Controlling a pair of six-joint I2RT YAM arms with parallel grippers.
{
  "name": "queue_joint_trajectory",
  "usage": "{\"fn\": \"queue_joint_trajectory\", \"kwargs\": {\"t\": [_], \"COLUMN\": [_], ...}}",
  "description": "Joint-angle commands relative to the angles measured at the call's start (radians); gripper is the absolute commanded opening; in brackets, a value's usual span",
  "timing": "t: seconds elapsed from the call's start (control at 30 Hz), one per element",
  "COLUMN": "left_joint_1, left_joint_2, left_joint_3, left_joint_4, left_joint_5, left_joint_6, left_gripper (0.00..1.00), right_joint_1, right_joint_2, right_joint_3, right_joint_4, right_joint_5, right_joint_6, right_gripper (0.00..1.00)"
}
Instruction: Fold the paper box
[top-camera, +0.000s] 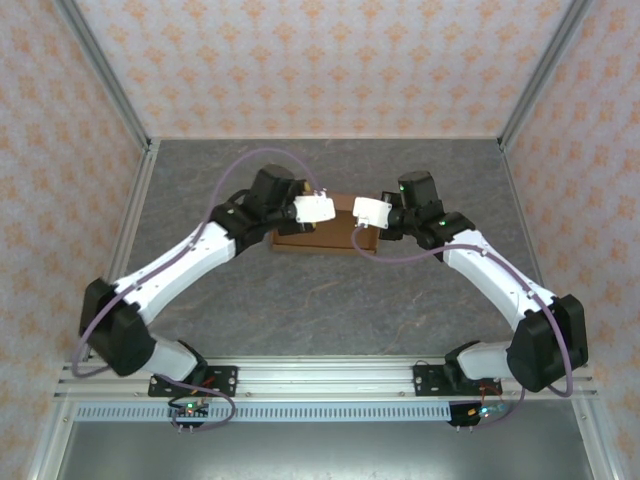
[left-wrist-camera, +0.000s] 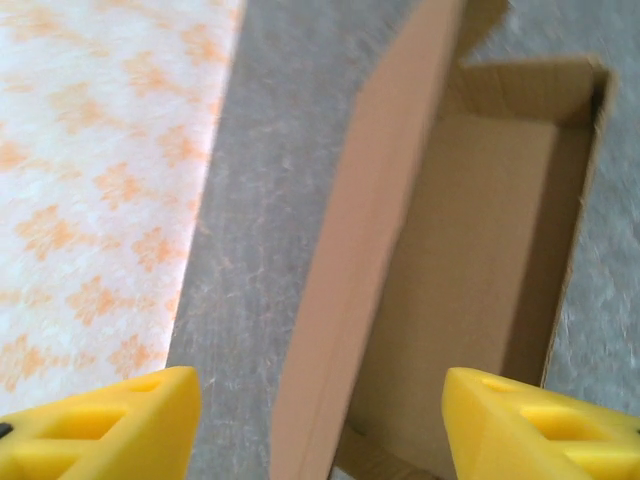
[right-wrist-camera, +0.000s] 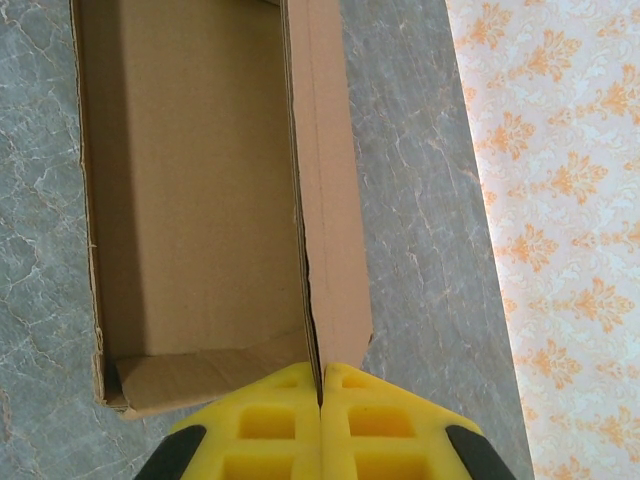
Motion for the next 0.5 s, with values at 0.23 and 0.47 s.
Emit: {"fn": "queue_joint_trajectory", "kwargs": {"t": [0.23, 0.47], "left_joint_1": [0.329, 0.482], "left_joint_2": [-0.361, -0.224], "left_joint_3": [-0.565, -0.683], "left_joint_4": [0.692, 0.844], "left_joint_5": [-0.023, 0.114], "left_joint_6": [-0.586, -0.596], "left_gripper": [0.84, 0.83], "right_joint_1": [-0.004, -0.007], "right_joint_2": [0.026, 0.027], "right_joint_3": [0.043, 0.045], "right_joint_4": [-0.034, -0.038], "right_joint_5": [-0.010, -0.006], "right_joint_6": [0.016, 0.021], "right_gripper": [0.00, 0.00]}}
